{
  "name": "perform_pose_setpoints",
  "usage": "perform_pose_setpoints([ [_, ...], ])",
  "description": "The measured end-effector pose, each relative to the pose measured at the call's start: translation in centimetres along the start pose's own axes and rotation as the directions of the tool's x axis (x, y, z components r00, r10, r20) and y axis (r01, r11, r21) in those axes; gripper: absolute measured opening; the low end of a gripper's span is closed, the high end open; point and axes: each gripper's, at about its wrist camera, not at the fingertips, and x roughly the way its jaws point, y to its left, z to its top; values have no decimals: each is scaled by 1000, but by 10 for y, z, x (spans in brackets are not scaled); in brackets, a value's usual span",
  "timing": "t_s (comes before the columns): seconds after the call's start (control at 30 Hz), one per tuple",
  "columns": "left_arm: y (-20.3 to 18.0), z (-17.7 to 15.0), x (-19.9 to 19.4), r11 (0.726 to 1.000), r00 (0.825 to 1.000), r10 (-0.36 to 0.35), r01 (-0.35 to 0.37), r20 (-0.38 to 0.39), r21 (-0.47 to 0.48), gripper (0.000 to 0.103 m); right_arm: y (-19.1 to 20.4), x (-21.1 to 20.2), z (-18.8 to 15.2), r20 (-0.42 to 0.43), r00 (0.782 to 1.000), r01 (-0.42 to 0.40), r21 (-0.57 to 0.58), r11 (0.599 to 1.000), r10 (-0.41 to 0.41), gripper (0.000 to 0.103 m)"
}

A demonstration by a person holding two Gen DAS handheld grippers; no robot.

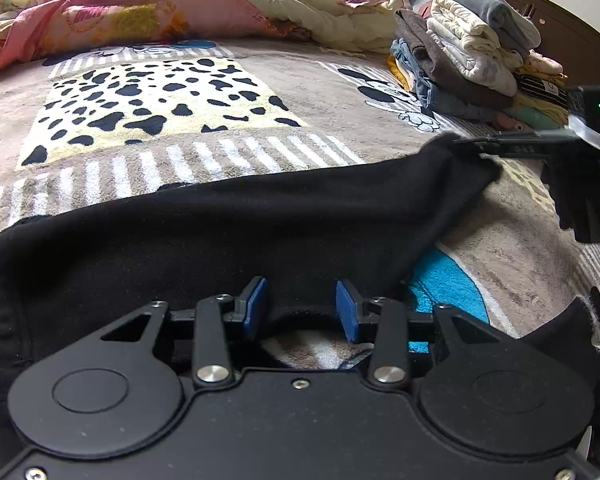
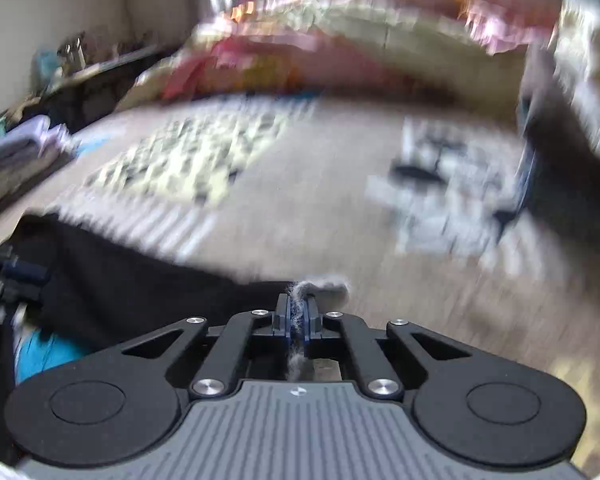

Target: Fold clothes

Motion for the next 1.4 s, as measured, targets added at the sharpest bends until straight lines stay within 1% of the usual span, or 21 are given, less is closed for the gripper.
perform_pose_setpoints([
  [0.1,1,0,0,1000,1000,-6,6,-2,-1,39,2,9,7,-34,996,85,-63,994,-88,11],
  [0.13,1,0,0,1000,1000,-8,8,-1,-1,39,4,10,6,-49,993,105,-86,991,-110,17],
  [0.2,2,1,-1,1000,1000,-13,13,-1,-5,39,18,-4,9,2,985,172,-126,977,-174,28],
  [0.3,3,3,-9,999,999,-18,19,42,-27,39,55,-17,14,85,992,104,-178,979,-90,29],
  [0.37,4,4,-16,999,997,4,0,81,-43,39,91,-13,19,94,995,11,-249,968,13,28],
  [0.4,8,4,-17,997,996,32,-26,80,-66,39,110,-9,20,91,993,-51,-284,957,80,28],
  [0.47,21,2,-11,985,990,134,-128,40,-119,39,144,5,22,46,977,-182,-318,931,207,26],
  [0.5,29,0,-11,976,985,167,-160,38,-150,34,156,12,22,25,968,-228,-327,917,249,27],
  [0.6,49,0,-26,948,977,204,-180,67,-263,34,149,34,18,-21,978,-202,-306,931,205,32],
  [0.63,50,0,-30,943,967,246,-222,69,-246,34,142,38,18,-28,982,-187,-289,939,187,42],
  [0.67,54,-2,-33,942,966,251,-228,66,-245,34,125,31,20,-8,990,-140,-250,958,143,42],
  [0.73,66,-7,-38,940,975,209,-179,74,-289,34,85,15,14,39,999,10,-226,974,-1,42],
  [0.8,70,-9,-42,939,977,197,-166,77,-300,35,35,6,0,35,998,64,-135,989,-60,43],
  [0.83,70,-9,-44,940,975,205,-173,80,-294,35,11,1,-6,34,994,104,-92,990,-102,45],
  [0.9,69,-9,-49,940,971,220,-187,88,-285,37,-16,-11,-12,56,970,238,-42,970,-236,46],
  [0.97,71,-8,-53,937,967,233,-195,101,-290,38,-18,-20,-11,88,950,301,-14,953,-299,45],
  [1.07,72,-7,-56,939,968,218,-173,126,-296,38,28,-14,-3,141,973,199,-97,975,-184,45],
  [1.17,66,-5,-53,946,969,207,-164,133,-278,38,98,-4,6,131,991,-1,-234,972,32,43],
  [1.27,65,-2,-48,940,966,228,-187,119,-286,38,157,10,9,58,974,-190,-309,932,218,38],
  [1.37,71,-4,-49,925,958,267,-225,102,-307,38,194,28,8,-26,953,-293,-333,896,302,32],
  [1.4,74,-5,-52,920,956,275,-230,104,-317,38,194,26,8,-27,954,-290,-335,896,298,33],
])
